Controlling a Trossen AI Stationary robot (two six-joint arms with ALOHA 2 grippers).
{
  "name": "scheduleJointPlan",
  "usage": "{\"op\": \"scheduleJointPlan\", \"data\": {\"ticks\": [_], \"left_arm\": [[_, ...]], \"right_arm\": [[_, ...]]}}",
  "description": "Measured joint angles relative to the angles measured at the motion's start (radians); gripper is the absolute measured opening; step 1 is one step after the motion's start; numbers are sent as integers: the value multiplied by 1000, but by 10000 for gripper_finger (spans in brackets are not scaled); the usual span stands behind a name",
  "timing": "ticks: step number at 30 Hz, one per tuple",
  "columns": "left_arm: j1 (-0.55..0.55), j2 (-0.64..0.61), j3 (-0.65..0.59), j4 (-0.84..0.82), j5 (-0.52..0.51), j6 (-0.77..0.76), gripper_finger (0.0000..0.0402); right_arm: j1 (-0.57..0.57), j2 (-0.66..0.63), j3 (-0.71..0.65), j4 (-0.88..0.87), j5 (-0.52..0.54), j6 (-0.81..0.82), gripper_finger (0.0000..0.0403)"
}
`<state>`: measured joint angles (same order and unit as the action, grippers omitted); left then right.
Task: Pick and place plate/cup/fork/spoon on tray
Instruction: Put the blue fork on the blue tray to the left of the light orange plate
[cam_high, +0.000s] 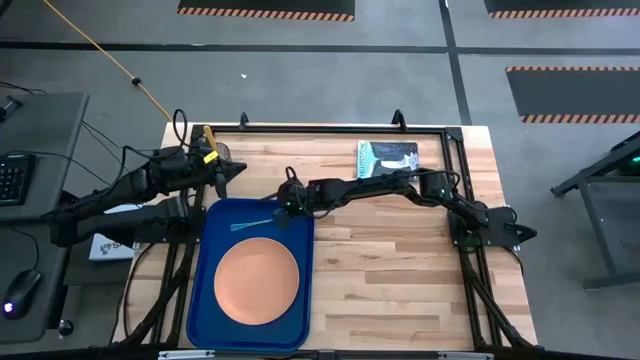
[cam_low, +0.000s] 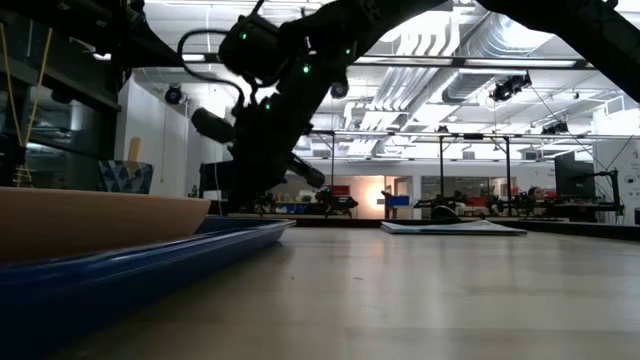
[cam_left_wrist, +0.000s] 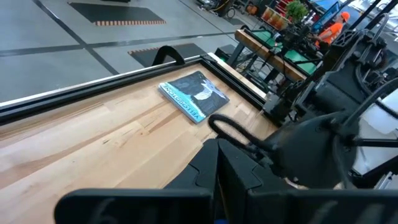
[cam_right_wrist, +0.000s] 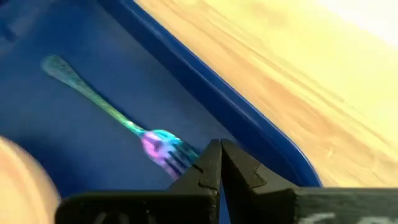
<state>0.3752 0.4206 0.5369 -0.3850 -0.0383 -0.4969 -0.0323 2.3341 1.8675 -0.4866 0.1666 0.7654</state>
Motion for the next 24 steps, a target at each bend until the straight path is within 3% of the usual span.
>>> {"op": "scheduleJointPlan", "data": {"ticks": [24], "left_arm": [[0,0,0,0,0,1,0]], "right_arm": [[4,11,0,-19,-74,27,0]]}}
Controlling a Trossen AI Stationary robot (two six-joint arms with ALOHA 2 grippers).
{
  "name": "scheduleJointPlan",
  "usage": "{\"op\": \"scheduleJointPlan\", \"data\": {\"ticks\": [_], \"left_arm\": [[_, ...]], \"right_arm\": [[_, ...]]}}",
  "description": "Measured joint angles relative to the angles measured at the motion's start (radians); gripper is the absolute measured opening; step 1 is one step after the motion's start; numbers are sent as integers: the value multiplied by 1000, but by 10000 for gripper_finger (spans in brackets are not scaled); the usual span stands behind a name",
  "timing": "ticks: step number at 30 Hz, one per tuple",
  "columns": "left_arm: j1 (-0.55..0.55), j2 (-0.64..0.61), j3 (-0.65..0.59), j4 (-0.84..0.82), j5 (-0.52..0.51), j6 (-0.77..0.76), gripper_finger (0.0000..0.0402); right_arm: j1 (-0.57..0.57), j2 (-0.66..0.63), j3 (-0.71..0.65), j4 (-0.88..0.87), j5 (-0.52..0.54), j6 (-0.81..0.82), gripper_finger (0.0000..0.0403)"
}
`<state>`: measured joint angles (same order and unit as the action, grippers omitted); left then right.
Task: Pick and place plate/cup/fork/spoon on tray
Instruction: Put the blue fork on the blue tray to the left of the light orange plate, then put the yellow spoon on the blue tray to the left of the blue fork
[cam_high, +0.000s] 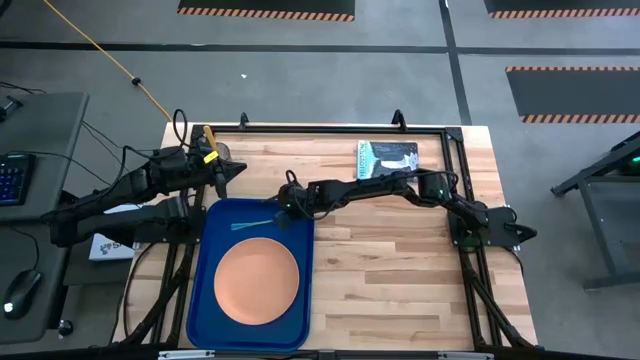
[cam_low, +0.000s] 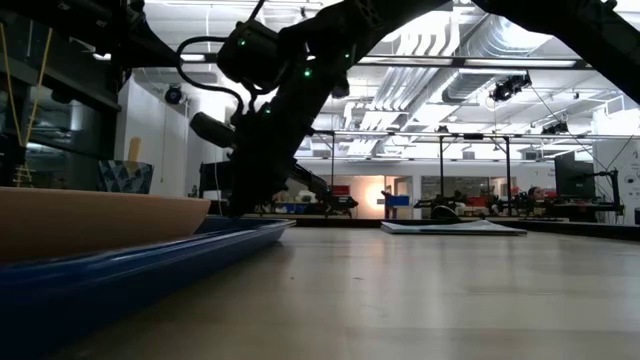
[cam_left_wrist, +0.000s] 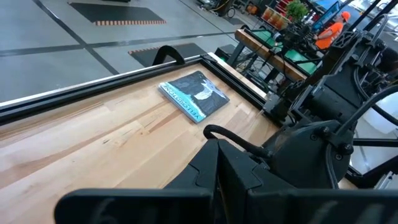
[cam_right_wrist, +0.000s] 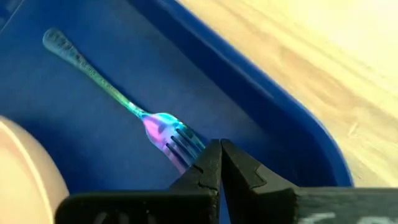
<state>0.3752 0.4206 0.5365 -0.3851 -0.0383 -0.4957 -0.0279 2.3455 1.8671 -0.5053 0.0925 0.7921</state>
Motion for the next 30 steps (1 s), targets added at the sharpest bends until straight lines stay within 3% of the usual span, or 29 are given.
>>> {"op": "scheduleJointPlan", "data": {"ticks": [19,24,30], "left_arm": [[0,0,0,0,0,0,0],[0,0,0,0,0,0,0],[0,0,0,1,0,1,0]], "right_arm": [[29,-5,0,7,-27,-45,0],[-8,-102,2,-42,-12,-183,0],[-26,-258,-23,-303,65,-422,0]]}}
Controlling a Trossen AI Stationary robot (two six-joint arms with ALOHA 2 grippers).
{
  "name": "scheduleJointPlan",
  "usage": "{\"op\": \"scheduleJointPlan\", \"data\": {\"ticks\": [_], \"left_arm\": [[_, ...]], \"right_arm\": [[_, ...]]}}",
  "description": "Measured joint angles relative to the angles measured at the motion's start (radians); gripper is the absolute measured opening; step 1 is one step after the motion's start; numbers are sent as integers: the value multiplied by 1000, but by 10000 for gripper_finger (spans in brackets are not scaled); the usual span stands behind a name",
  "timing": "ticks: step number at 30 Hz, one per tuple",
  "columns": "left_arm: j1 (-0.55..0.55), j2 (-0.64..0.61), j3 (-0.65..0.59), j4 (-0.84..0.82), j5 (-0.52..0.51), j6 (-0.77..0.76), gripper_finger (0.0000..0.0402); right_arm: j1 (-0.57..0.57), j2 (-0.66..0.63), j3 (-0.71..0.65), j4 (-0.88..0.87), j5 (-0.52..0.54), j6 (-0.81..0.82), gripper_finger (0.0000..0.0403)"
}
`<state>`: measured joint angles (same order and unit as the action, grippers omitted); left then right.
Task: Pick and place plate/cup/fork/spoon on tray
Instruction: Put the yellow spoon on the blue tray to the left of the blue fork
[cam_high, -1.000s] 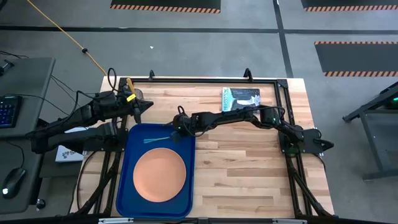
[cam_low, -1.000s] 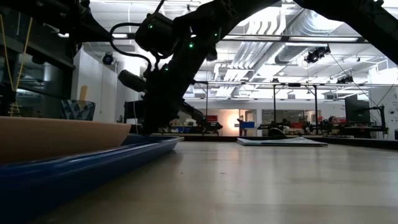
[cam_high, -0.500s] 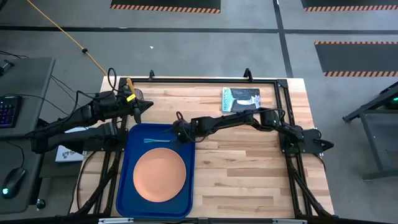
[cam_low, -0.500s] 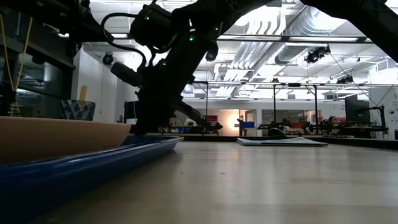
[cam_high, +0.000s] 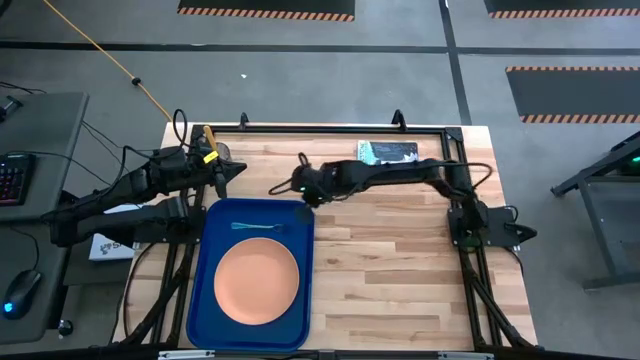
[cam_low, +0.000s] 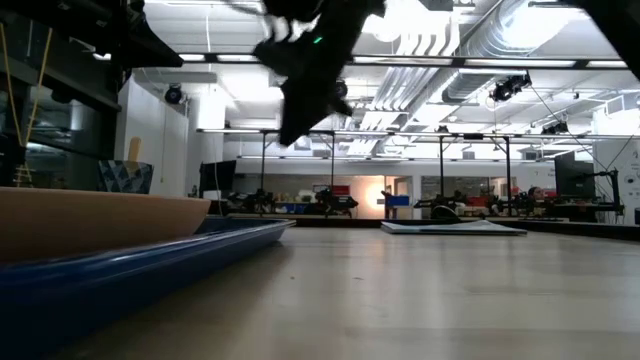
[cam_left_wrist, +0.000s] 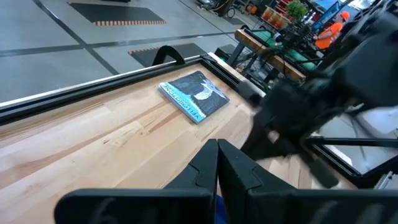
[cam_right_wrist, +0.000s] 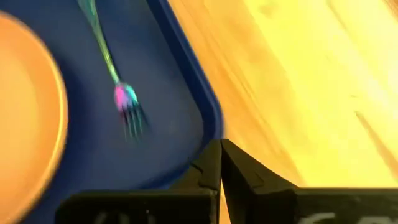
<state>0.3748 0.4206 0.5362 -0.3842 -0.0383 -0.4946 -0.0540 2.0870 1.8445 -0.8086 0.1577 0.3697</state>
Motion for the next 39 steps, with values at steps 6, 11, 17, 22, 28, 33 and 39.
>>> {"op": "scheduleJointPlan", "data": {"ticks": [6,11,17,22,28,33,39], "left_arm": [[0,0,0,1,1,0,0],[8,12,0,68,-36,-1,8],[99,163,109,-18,-83,38,72],[221,347,236,-319,-178,83,161],[354,458,307,-463,-296,53,244],[419,468,309,-496,-380,-25,265],[457,466,309,-526,-533,-150,266]], "right_arm": [[-16,-310,-388,143,-4,67,0],[2,-610,-771,445,-9,287,0],[16,-804,-1034,756,55,466,0],[17,-825,-1091,840,59,524,0],[26,-813,-1092,838,26,522,0],[29,-810,-1092,836,26,520,0],[29,-810,-1092,835,31,518,0]]}}
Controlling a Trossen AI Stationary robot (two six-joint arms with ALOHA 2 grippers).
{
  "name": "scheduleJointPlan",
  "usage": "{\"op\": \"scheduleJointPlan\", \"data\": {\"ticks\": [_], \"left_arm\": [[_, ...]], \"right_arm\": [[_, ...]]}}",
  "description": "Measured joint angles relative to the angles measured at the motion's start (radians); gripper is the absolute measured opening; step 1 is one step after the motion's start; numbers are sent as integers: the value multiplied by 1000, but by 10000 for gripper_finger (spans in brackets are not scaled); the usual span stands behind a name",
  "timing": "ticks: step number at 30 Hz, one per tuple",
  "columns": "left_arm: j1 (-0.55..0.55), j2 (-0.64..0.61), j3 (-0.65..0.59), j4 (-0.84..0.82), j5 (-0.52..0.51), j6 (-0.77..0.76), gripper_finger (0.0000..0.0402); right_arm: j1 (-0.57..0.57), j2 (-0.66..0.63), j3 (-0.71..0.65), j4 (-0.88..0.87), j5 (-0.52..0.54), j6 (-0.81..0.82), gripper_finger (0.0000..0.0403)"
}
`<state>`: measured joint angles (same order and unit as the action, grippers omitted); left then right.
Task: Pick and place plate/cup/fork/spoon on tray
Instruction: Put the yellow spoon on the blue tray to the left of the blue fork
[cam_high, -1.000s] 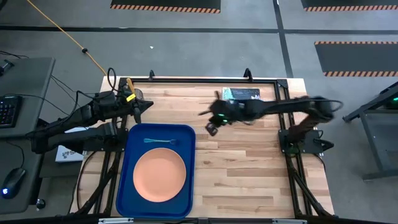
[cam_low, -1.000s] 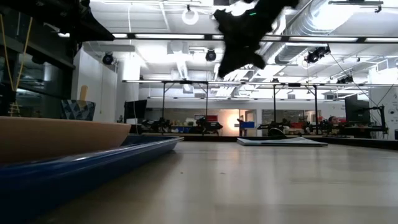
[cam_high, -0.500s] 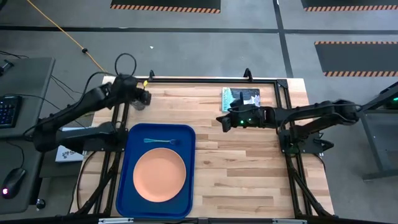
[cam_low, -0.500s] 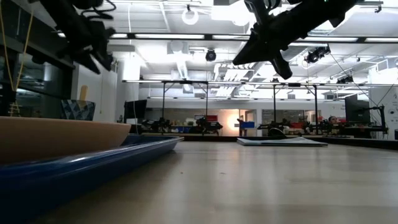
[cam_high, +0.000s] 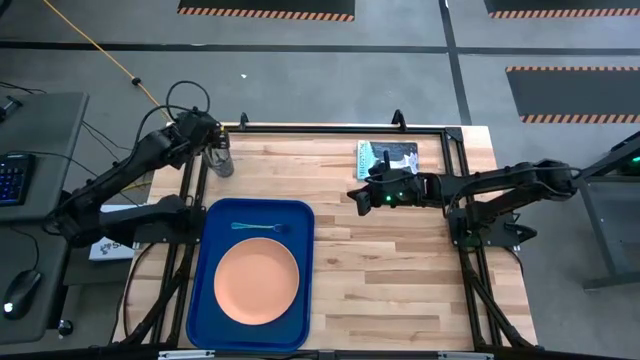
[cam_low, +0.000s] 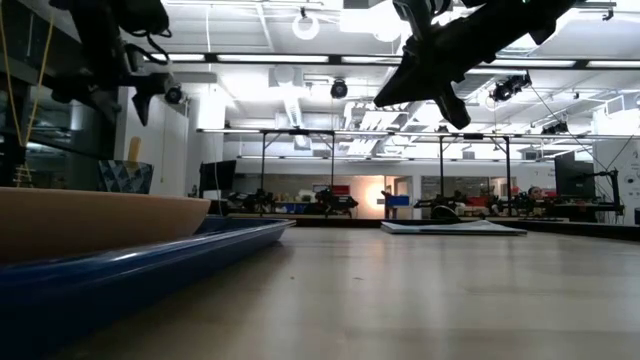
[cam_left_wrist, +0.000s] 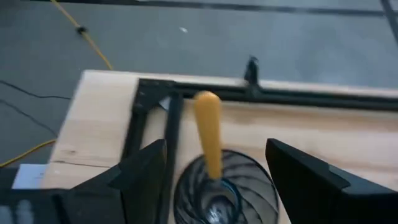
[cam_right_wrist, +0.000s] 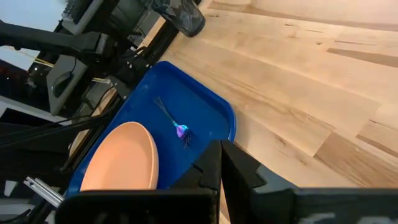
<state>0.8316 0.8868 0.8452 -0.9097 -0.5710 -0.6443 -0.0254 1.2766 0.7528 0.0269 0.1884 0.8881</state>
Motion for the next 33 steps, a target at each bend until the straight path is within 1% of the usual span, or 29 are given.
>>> {"op": "scheduleJointPlan", "data": {"ticks": [3,8,13,20,24,29,33], "left_arm": [[13,17,0,1,-24,-12,266],[48,81,0,22,-41,-10,266],[71,144,0,48,-84,-82,266],[79,198,0,73,-85,-130,266],[77,211,0,94,-67,-141,266],[75,219,-2,96,-67,-161,266],[75,222,-49,159,-61,-200,266]], "right_arm": [[0,0,0,0,1,-6,0],[0,0,0,0,2,-14,0],[0,0,0,0,2,-14,0],[0,0,0,0,1,-21,0],[0,0,0,0,1,-25,0],[0,0,0,0,2,-36,0],[0,0,0,0,5,-36,0]]}}
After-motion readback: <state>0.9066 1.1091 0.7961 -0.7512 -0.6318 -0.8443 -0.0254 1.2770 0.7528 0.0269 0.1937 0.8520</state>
